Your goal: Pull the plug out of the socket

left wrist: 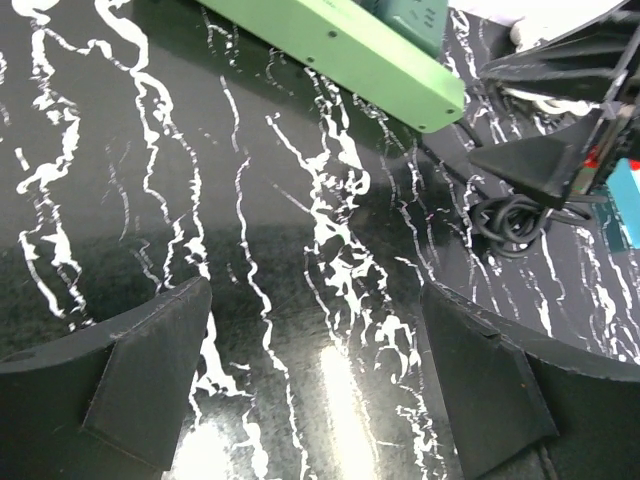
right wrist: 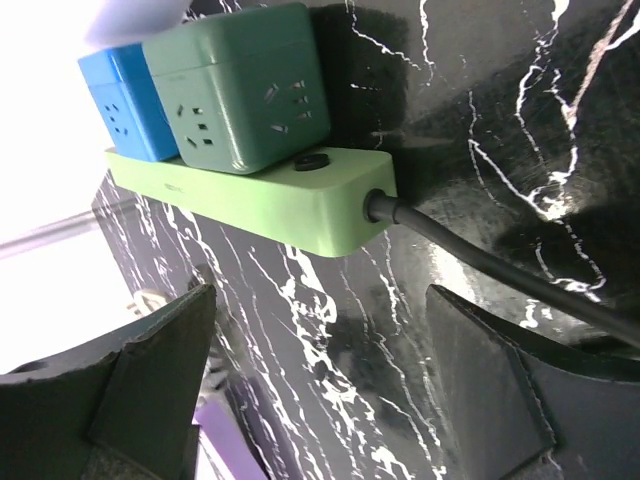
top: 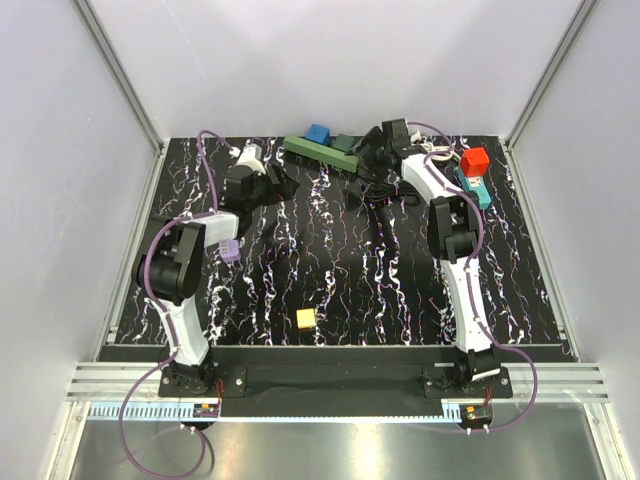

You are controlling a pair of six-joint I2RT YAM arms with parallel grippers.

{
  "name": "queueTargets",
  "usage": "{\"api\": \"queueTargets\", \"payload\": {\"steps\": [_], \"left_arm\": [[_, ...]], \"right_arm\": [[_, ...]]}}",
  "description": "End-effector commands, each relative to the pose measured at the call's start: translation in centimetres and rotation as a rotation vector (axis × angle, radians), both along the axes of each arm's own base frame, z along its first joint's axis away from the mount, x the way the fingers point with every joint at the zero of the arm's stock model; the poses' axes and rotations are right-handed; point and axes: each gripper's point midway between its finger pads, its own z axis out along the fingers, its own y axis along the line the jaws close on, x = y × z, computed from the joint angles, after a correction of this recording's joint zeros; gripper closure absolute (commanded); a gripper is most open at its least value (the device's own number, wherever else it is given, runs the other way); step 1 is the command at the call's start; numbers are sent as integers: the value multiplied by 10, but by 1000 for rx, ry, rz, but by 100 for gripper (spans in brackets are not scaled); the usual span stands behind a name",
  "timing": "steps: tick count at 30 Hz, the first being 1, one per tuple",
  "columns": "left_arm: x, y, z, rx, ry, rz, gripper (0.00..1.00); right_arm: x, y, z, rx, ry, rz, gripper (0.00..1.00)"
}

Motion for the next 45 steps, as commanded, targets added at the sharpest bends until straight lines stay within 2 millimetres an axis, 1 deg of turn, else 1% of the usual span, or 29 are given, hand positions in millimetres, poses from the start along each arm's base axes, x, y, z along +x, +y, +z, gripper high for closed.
{"api": "queueTargets", "payload": {"steps": [1, 4, 6, 10, 11, 12, 13, 14, 15, 16, 17, 18, 21, 22, 23, 24, 25, 28, 29, 30, 32, 35, 38, 39, 41, 42, 43, 44, 45], "left_arm": [[9, 5, 51, 3, -163, 27, 10], [10, 6, 49, -4, -160, 30, 10], [10, 5, 50, -8, -167, 26, 10], [6, 10, 51, 7, -182, 45, 11], [6, 12, 55, 13, -194, 55, 11], [6, 13, 55, 20, -196, 58, 11], [6, 14, 57, 31, -204, 59, 11], [7, 16, 56, 38, -202, 64, 11], [7, 16, 55, 44, -199, 64, 10], [8, 17, 57, 53, -201, 66, 11], [8, 18, 55, 57, -194, 68, 11], [8, 18, 56, 55, -197, 69, 11], [8, 16, 56, 52, -203, 59, 10], [7, 16, 55, 49, -202, 58, 11], [8, 15, 54, 48, -198, 57, 11], [8, 15, 53, 47, -196, 55, 11], [9, 14, 53, 45, -196, 54, 10], [9, 14, 52, 49, -194, 50, 11], [8, 14, 51, 50, -193, 50, 10], [9, 14, 52, 48, -194, 49, 10], [9, 12, 52, 38, -194, 24, 10], [9, 11, 55, 2, -200, 2, 10], [11, 11, 53, -23, -193, -10, 10], [12, 10, 54, -30, -194, -11, 10], [12, 9, 55, -44, -196, -19, 10], [12, 11, 54, -45, -195, -17, 10], [12, 12, 55, -44, -197, -13, 10], [11, 11, 55, -45, -198, -16, 10], [11, 12, 55, -48, -199, -13, 10]], "right_arm": [[7, -3, 53, 28, -54, -79, 9], [3, -3, 49, 92, 4, -145, 10], [4, 1, 51, 156, 36, -191, 10], [14, 2, 60, 235, 30, -261, 11], [15, 7, 65, 258, 15, -246, 12], [20, 10, 67, 259, -15, -219, 15], [22, 11, 69, 247, -35, -187, 15], [21, 15, 72, 203, -78, -102, 16], [24, 16, 79, 180, -121, -59, 16], [24, 16, 80, 151, -149, -18, 16], [22, 15, 81, 89, -202, 67, 15], [22, 14, 85, 59, -236, 107, 14], [21, 6, 81, -87, -328, 226, 7], [17, 8, 81, -90, -345, 276, 4], [17, 7, 83, -107, -371, 316, 4], [18, -3, 81, -100, -364, 320, 4], [18, -7, 82, -91, -365, 328, 4], [11, -6, 86, -78, -395, 433, 5], [11, -6, 94, -119, -446, 478, 5], [7, -6, 91, -131, -437, 507, 6], [5, -8, 95, -182, -472, 550, 8], [3, -13, 88, -251, -489, 596, 12], [5, -22, 72, -320, -467, 603, 18], [6, -24, 62, -332, -452, 607, 20], [8, -22, 59, -345, -467, 626, 25], [7, -21, 49, -348, -454, 638, 27], [8, -20, 48, -358, -455, 640, 29], [11, -19, 51, -373, -474, 646, 30], [10, -17, 43, -374, -461, 656, 30]]}}
